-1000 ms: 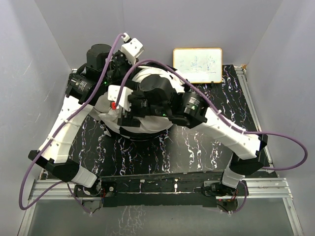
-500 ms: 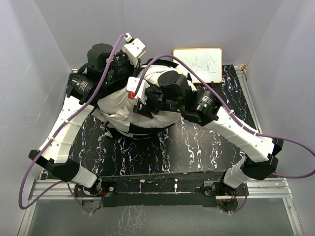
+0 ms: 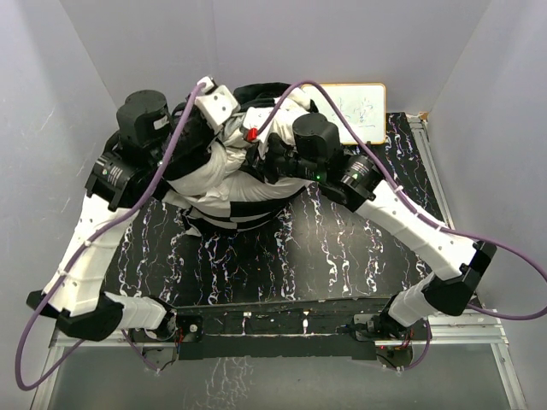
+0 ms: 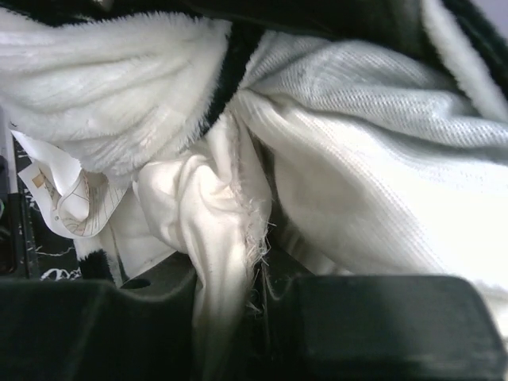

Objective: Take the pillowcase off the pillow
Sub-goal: Remove the pillow from the pillowcase.

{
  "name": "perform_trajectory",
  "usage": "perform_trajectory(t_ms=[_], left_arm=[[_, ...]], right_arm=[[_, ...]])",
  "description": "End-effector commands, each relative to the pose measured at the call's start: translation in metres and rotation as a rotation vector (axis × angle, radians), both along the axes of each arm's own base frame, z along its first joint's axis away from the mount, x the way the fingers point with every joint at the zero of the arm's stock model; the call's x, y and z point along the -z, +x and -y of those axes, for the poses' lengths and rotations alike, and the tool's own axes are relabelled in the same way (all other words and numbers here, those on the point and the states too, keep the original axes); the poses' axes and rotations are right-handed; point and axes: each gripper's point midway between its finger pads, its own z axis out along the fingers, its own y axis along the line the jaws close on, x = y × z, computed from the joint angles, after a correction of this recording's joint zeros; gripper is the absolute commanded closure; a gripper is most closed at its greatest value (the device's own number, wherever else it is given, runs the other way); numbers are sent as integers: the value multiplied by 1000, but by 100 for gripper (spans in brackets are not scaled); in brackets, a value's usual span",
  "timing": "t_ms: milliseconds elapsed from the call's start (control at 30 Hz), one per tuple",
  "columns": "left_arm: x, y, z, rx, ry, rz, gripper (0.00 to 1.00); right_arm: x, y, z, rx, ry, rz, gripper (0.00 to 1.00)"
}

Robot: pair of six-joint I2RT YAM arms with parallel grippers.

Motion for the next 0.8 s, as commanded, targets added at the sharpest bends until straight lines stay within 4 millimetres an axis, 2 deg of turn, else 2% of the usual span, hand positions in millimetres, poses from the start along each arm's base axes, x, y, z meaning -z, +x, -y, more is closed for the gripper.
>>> perform_trajectory(t_ms=[0,167,267,333,367,433,467,533,600,633,733,767], left_arm=[[-50,-14,-66,-208,77,308,100],[-66,-11,-83,-295,110,441,100],[-74,-6,-89,-341,106,468,98],[-73,-1,-90,-361,119,471,77],[-71,2,-92,-375,124,470,70],[-70,7,-96,-413,123,470,61],[-71,9,-96,-428,102,466,61],[-85,3,-92,-409,-24,431,66],[-97,-2,-85,-368,-96,425,64],[-102,-3,-82,-358,-131,426,60],[-131,-8,-73,-309,-252,455,32],[-144,-14,-70,-276,-288,483,26]], right_arm=[[51,50,73,336,-130,-101,92],[46,60,99,463,-95,-128,92],[31,68,115,524,-22,-155,92],[19,69,124,536,30,-166,92],[12,70,129,542,52,-164,92],[2,69,138,544,87,-156,92],[-2,67,140,541,98,-155,92],[-6,62,141,527,113,-157,92],[-9,56,139,508,132,-167,92],[-11,55,137,500,145,-178,92],[-15,53,126,466,184,-233,92],[-13,56,121,466,191,-258,92]])
